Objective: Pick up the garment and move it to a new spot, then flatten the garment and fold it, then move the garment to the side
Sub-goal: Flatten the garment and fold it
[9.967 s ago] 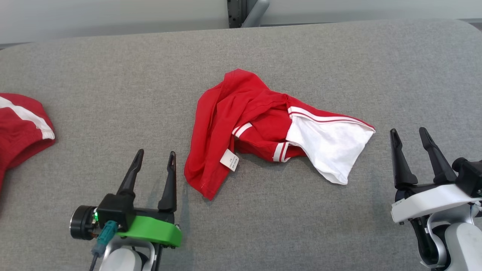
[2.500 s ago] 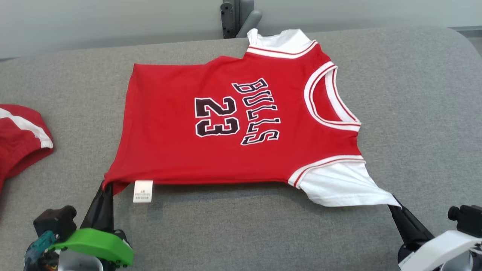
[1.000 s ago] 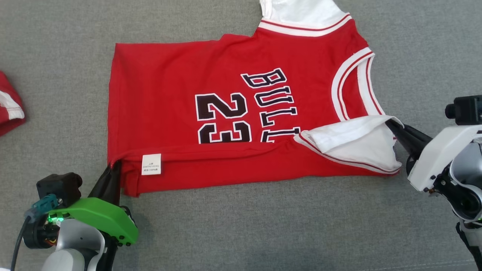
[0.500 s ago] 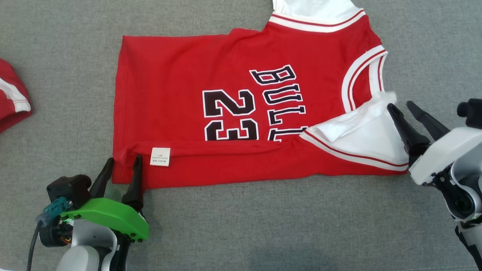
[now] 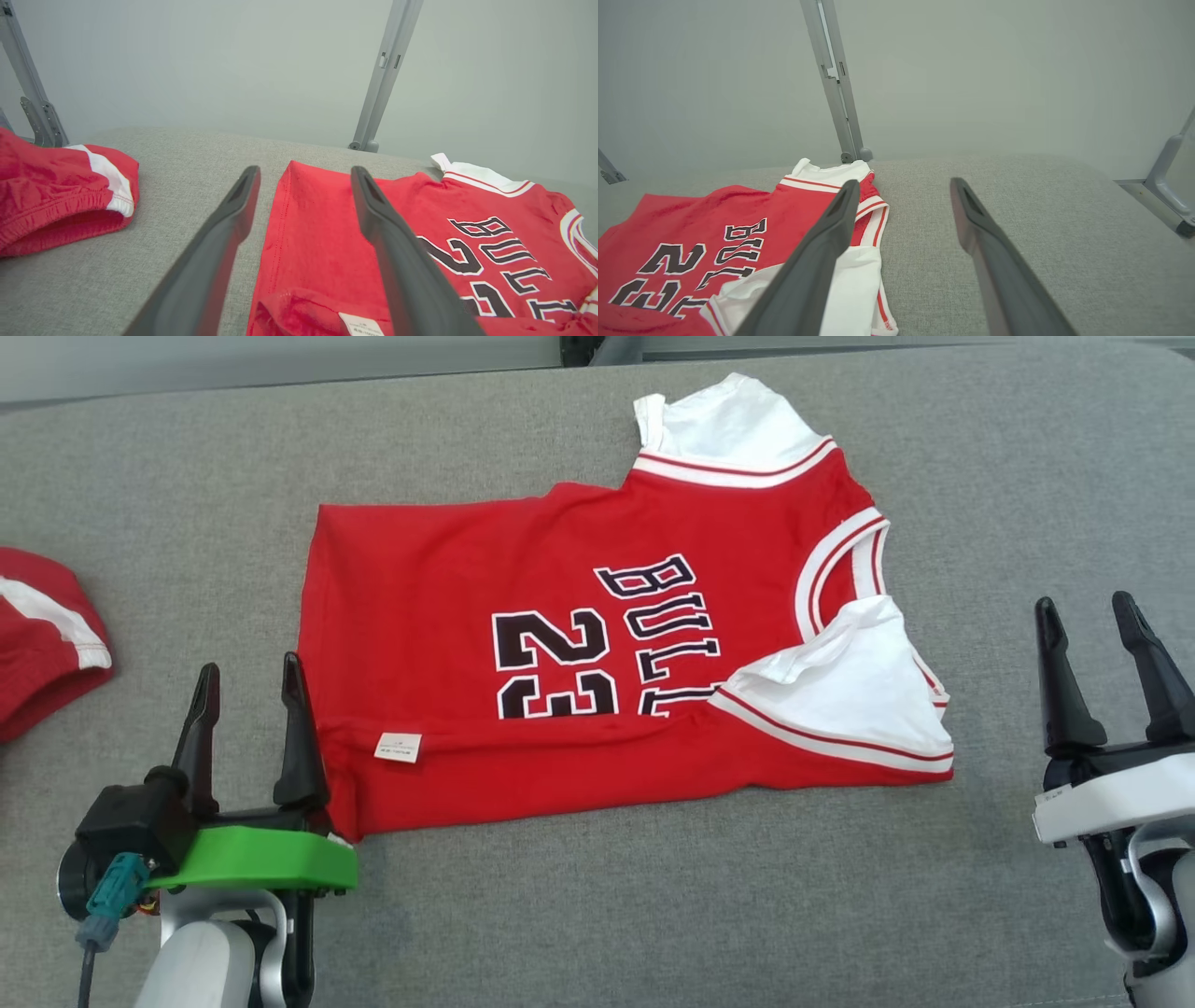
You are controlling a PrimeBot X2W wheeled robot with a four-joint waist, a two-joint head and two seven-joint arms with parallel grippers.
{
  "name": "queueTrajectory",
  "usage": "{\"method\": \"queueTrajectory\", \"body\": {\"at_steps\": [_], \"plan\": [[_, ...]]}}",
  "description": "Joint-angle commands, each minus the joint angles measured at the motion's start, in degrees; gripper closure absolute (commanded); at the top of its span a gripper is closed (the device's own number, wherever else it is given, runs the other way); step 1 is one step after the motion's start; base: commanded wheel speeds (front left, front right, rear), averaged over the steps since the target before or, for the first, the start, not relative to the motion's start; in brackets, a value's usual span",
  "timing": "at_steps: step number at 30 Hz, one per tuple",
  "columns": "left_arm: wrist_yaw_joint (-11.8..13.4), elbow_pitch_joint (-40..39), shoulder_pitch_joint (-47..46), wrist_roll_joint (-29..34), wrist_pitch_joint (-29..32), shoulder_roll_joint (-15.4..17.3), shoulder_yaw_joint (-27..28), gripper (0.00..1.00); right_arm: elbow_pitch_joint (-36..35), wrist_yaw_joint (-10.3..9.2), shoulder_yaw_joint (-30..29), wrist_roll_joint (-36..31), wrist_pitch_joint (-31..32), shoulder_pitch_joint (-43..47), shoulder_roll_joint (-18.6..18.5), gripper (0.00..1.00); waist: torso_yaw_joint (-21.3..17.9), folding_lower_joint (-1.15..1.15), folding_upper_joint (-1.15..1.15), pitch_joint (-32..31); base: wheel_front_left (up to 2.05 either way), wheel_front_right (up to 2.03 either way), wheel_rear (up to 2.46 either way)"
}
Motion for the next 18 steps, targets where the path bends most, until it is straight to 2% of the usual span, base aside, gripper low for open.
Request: {"method": "queueTrajectory", "body": {"at_steps": [1, 9, 18], "plan": [[0.7, 0.6, -1.0, 1.5, -1.4, -0.2, -0.1, 0.00, 0.6, 0.00, -0.3, -2.9, -1.8, 1.6, 0.9, 0.00, -1.2, 0.00, 0.00, -3.2, 0.00, 0.00, 0.00], [0.4, 3.5, 1.2, 4.1, -3.6, -0.1, 0.7, 0.00, 2.8, -0.01, 1.4, -7.6, -4.5, 5.3, 3.6, 0.00, -2.2, 0.00, 0.00, -7.0, 0.00, 0.00, 0.00], [0.0, 5.8, 4.7, 5.5, -4.0, -0.6, 1.5, 0.00, 5.0, -0.01, 1.8, -8.3, -5.3, 7.2, 5.1, 0.00, -2.6, 0.00, 0.00, -9.5, 0.00, 0.00, 0.00]]}}
